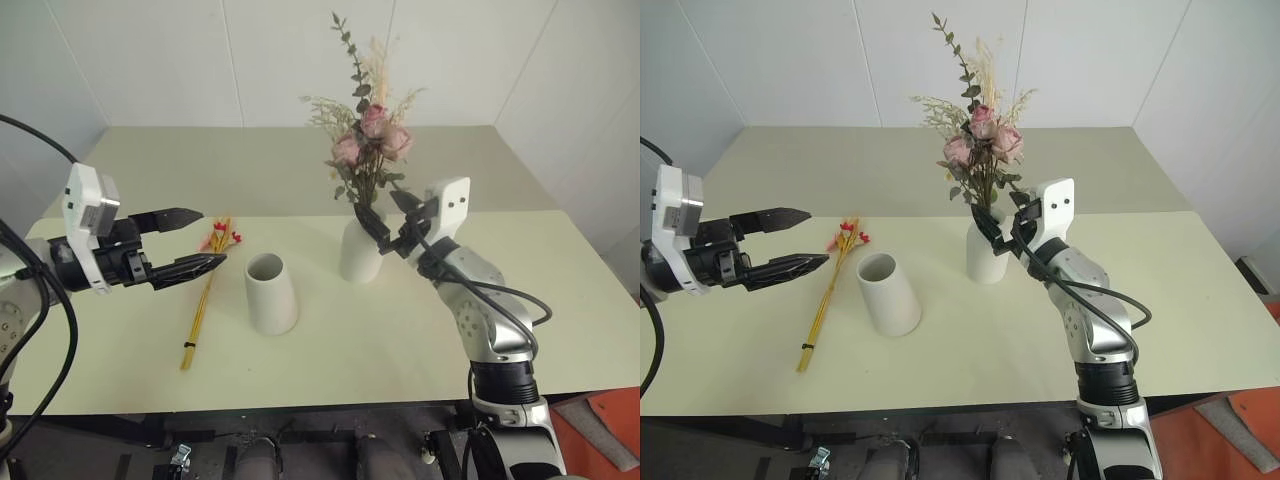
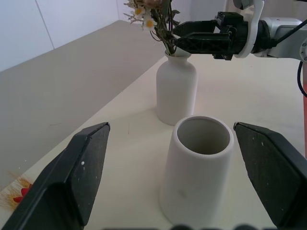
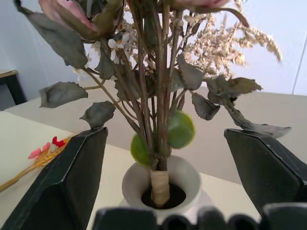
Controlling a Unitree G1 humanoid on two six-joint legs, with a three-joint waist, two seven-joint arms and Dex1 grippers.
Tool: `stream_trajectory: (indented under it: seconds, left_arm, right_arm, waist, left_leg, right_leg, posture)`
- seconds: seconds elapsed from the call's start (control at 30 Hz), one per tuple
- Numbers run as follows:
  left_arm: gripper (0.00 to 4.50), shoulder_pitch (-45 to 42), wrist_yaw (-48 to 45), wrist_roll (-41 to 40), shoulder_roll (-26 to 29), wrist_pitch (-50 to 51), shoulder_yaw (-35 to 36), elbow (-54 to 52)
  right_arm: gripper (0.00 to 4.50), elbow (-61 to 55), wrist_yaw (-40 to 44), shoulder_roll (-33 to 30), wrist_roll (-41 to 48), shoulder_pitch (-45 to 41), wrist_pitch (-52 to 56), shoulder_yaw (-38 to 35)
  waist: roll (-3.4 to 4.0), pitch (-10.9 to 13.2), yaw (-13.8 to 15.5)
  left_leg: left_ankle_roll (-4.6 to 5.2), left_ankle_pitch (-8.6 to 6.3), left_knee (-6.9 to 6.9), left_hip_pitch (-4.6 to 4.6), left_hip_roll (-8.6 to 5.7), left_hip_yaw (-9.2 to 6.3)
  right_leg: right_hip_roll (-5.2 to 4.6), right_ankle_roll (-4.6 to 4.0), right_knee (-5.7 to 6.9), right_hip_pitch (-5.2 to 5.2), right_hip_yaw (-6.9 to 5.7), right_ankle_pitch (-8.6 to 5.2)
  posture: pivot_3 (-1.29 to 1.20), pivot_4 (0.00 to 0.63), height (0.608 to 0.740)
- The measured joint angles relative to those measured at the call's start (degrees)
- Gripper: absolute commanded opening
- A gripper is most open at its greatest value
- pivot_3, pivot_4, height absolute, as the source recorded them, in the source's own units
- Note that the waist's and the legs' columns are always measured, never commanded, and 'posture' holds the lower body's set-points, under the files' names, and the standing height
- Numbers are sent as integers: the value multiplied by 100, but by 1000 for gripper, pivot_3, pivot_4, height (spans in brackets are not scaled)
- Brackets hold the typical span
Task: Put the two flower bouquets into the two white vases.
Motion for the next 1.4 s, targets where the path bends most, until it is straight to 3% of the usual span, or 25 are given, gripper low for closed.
stream_trajectory:
  seconds: [0.2,0.4,0.57,0.73,0.83,0.97,1.13,1.4]
  left_arm:
    - [4500,192,420,140,13,119,91,-65]
    - [4500,77,1256,280,553,1391,2,-34]
    - [4500,-431,1908,546,694,2291,-703,145]
    - [4500,-1211,2585,1003,274,3148,-1639,729]
    - [4500,-1657,3022,1423,-125,3592,-2227,1107]
    - [4500,-1969,3171,1663,-487,3832,-2508,1412]
    - [3415,-2172,3356,2101,-914,3854,-2947,2012]
    - [866,-2401,3272,2468,-1047,3779,-3003,2288]
  right_arm:
    - [4475,-667,495,-934,350,577,403,-276]
    - [4475,-1080,1993,-2428,1136,815,730,-696]
    - [4475,-1040,3205,-3205,1669,788,731,-864]
    - [4475,-885,4329,-3834,1684,767,438,-891]
    - [4475,-837,4704,-3916,1748,679,309,-907]
    - [4475,-765,4921,-3936,1796,606,257,-914]
    - [4500,-761,5055,-3936,1837,578,214,-909]
    - [4500,-764,5147,-3938,1842,600,169,-911]
  waist:
    - [0,0,34]
    - [-1,0,27]
    - [-1,0,25]
    - [-2,0,61]
    - [-3,-1,101]
    - [-3,-1,128]
    - [-3,-1,150]
    - [-4,-1,157]
  left_leg:
    - [0,0,-1,0,3,1]
    - [0,0,-1,22,15,1]
    - [0,0,-3,30,19,2]
    - [0,0,1,24,18,2]
    - [0,0,4,22,17,2]
    - [0,0,3,19,17,2]
    - [0,0,7,18,16,2]
    - [0,0,7,18,16,2]
  right_leg:
    - [1,-1,-6,2,0,0]
    - [18,26,-7,17,5,-18]
    - [26,23,-3,17,10,-20]
    - [27,23,-4,15,10,-20]
    - [28,23,-4,14,11,-19]
    - [28,18,-2,11,11,-16]
    - [27,16,-1,12,11,-15]
    - [27,1,-1,12,11,-6]
  posture:
    - [0,150,740]
    - [0,150,740]
    - [0,150,740]
    - [0,150,740]
    - [0,150,740]
    - [0,150,740]
    - [0,150,740]
    - [0,150,740]
